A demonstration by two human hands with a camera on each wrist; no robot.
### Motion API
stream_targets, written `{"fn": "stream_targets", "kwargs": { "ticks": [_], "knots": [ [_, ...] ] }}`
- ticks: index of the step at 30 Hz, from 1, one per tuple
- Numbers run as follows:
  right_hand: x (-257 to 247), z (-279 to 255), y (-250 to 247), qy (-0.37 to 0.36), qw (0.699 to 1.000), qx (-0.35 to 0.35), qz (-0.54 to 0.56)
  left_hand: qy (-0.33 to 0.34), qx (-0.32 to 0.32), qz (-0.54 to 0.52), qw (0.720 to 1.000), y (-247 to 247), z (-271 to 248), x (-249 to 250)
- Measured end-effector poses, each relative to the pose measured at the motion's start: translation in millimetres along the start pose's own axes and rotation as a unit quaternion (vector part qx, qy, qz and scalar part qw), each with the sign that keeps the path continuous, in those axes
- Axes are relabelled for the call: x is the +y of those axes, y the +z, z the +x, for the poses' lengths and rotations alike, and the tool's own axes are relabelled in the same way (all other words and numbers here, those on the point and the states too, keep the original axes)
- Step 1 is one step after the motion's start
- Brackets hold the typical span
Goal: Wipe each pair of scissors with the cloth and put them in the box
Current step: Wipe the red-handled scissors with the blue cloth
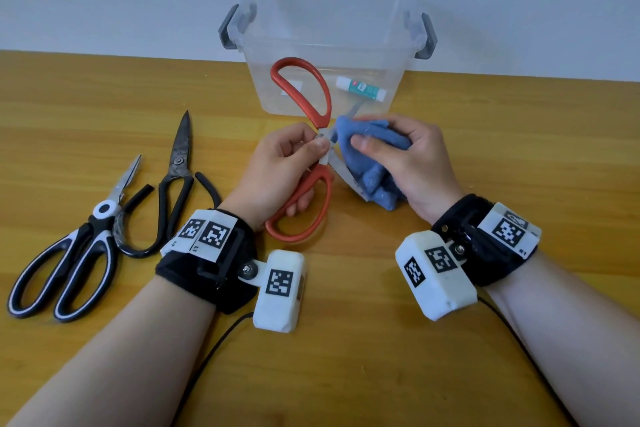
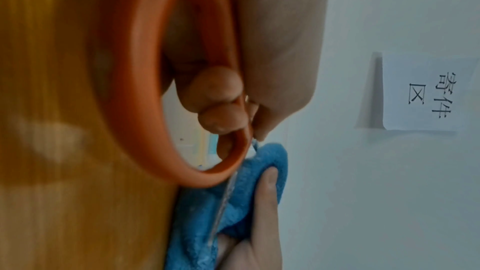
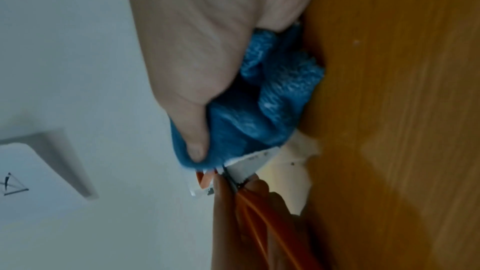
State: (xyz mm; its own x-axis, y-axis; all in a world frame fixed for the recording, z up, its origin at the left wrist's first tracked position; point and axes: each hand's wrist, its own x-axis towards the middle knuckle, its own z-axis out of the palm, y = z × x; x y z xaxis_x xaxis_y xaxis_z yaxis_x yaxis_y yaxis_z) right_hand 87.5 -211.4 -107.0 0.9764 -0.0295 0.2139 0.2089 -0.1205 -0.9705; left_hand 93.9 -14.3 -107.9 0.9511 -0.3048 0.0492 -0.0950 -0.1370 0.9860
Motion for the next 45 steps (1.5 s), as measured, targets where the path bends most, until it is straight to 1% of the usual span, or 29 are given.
{"fn": "stream_targets", "kwargs": {
  "ticks": [1,3,6,11,16,17,18,19,20,21,22,23,25,27,30,33,36,38,40,41,42,45],
  "knots": [
    [-2.4,-1.5,0.5,-0.008,0.999,-0.032,-0.020,-0.001,0.002,-0.005,1.000,-0.7,0.6,-0.9],
    [-4.9,-3.2,0.8,-0.015,0.996,-0.073,-0.047,0.001,-0.005,-0.011,1.000,-1.7,1.9,-3.3],
    [-8.3,-3.8,0.7,-0.029,0.993,-0.095,-0.067,0.004,-0.012,-0.027,1.000,-3.6,3.2,-5.2],
    [-4.6,-1.0,0.5,-0.065,0.981,-0.141,-0.112,-0.009,-0.015,-0.047,0.999,-3.5,2.7,-5.6],
    [1.5,0.4,-1.6,-0.079,0.965,-0.171,-0.182,-0.003,0.003,-0.066,0.998,-5.0,3.7,-6.6],
    [2.2,-0.5,-2.0,-0.078,0.962,-0.174,-0.194,0.003,0.006,-0.072,0.997,-5.2,3.6,-5.9],
    [2.5,-1.0,-2.9,-0.072,0.966,-0.169,-0.183,0.010,0.006,-0.074,0.997,-5.0,3.6,-5.2],
    [3.7,-0.8,-5.4,-0.060,0.976,-0.149,-0.146,0.015,0.007,-0.073,0.997,-4.4,3.5,-4.6],
    [2.2,-0.9,-6.9,-0.041,0.990,-0.110,-0.083,0.018,0.008,-0.070,0.997,-3.3,3.6,-4.2],
    [0.6,-1.0,-8.1,-0.020,0.997,-0.071,-0.023,0.019,0.007,-0.065,0.998,-2.6,3.8,-4.0],
    [0.1,-1.2,-7.7,-0.013,0.999,-0.045,0.018,0.020,0.006,-0.056,0.998,-2.2,4.2,-5.1],
    [-0.3,-1.1,-6.5,-0.031,0.999,-0.033,0.009,0.019,0.002,-0.046,0.999,-1.8,4.1,-6.5],
    [3.1,0.3,-2.9,-0.062,0.994,-0.069,-0.051,0.014,-0.010,-0.034,0.999,-1.5,4.8,-7.9],
    [1.3,-0.5,-0.9,-0.058,0.989,-0.109,-0.082,0.004,-0.015,-0.042,0.999,-2.0,4.8,-8.6],
    [0.1,0.7,-3.7,-0.084,0.978,-0.139,-0.128,-0.007,-0.009,-0.052,0.999,-4.2,4.1,-7.9],
    [-0.2,0.8,-4.4,-0.073,0.971,-0.158,-0.164,-0.012,-0.002,-0.054,0.998,-5.5,3.8,-8.5],
    [1.4,0.0,-4.0,-0.060,0.960,-0.179,-0.206,0.002,0.002,-0.072,0.997,-5.6,4.2,-7.3],
    [3.4,0.5,-6.4,-0.054,0.971,-0.163,-0.167,0.013,0.003,-0.079,0.997,-4.3,3.6,-5.2],
    [3.6,0.7,-9.5,-0.055,0.990,-0.111,-0.075,0.019,0.002,-0.067,0.998,-2.2,3.8,-5.6],
    [3.4,0.5,-10.1,-0.063,0.993,-0.093,-0.046,0.020,0.000,-0.053,0.998,-1.3,3.6,-5.9],
    [3.8,0.1,-9.5,-0.076,0.992,-0.090,-0.045,0.019,-0.002,-0.040,0.999,-0.1,3.3,-5.9],
    [6.1,0.2,-3.9,-0.091,0.978,-0.143,-0.120,0.004,-0.005,-0.030,1.000,0.1,3.9,-4.6]
  ]
}}
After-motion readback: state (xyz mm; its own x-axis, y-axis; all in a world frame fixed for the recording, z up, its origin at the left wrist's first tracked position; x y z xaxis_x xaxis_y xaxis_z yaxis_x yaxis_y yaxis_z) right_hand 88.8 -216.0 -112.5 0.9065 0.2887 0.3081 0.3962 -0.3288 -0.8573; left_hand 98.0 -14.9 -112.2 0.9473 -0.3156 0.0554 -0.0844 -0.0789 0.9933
